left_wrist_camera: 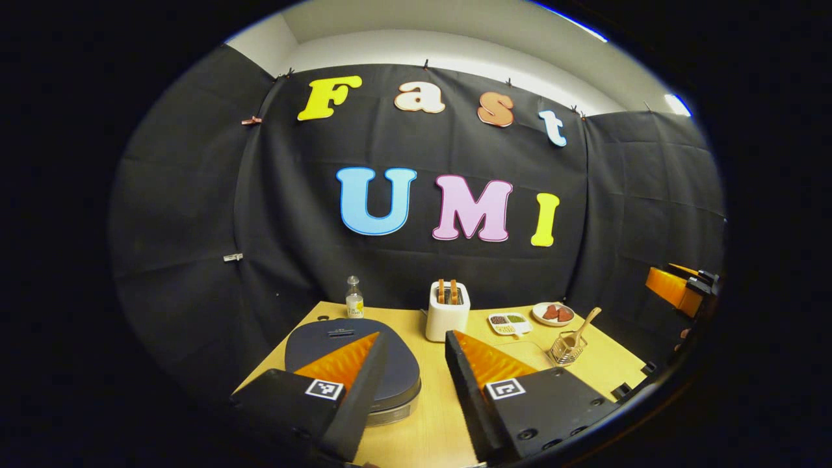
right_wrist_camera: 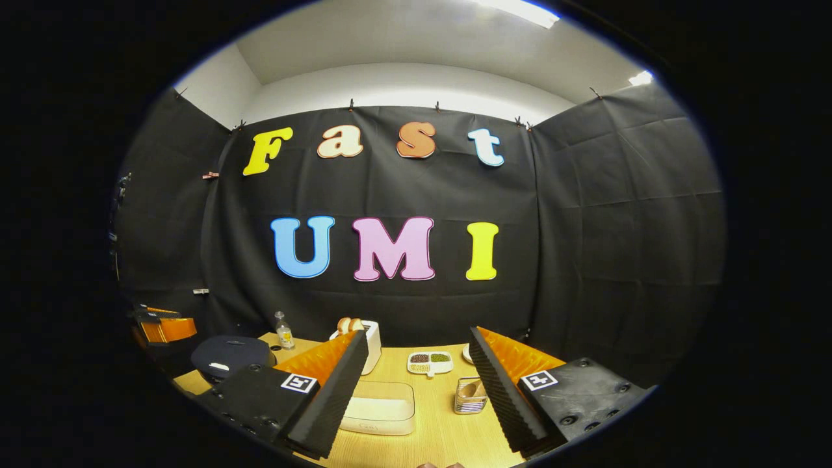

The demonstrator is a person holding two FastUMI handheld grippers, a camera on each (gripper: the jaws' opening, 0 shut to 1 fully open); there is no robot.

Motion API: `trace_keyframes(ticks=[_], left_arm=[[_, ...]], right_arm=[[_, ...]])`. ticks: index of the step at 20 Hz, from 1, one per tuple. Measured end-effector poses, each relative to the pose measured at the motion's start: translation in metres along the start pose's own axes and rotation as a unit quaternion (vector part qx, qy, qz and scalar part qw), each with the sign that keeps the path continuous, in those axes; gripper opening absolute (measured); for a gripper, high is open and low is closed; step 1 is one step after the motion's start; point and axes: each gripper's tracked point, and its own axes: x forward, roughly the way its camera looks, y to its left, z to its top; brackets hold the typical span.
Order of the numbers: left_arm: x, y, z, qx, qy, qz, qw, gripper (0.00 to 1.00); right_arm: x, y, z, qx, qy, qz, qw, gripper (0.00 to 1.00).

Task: Close the left gripper, press the button to open the rice cooker; take a wooden spoon from the chopstick holder with the right hand, scoop a spoonful of rice and pour it into the rice cooker, then put the wooden spoon back into the chopstick holder.

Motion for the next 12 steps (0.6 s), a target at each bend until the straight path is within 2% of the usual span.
trace_keyframes(ticks=[2, 4, 5, 12], left_arm=[[0.004, 0.017, -0.007, -0.004, 0.018, 0.014, 1.000, 0.51], [0.011, 0.036, -0.016, -0.007, 0.039, 0.032, 0.999, 0.26], [0.010, 0.044, -0.016, -0.009, 0.045, 0.038, 0.998, 0.08], [0.031, 0.057, -0.043, -0.039, 0.080, 0.002, 0.996, 0.06]], right_arm=[[-0.002, -0.001, -0.005, 0.002, 0.004, -0.004, 1.000, 0.98], [-0.005, -0.001, -0.011, 0.004, 0.011, -0.009, 1.000, 0.98], [-0.006, -0.001, -0.014, 0.003, 0.014, -0.011, 1.000, 0.98], [-0.011, -0.007, -0.022, -0.002, 0.024, -0.031, 0.999, 0.98]])
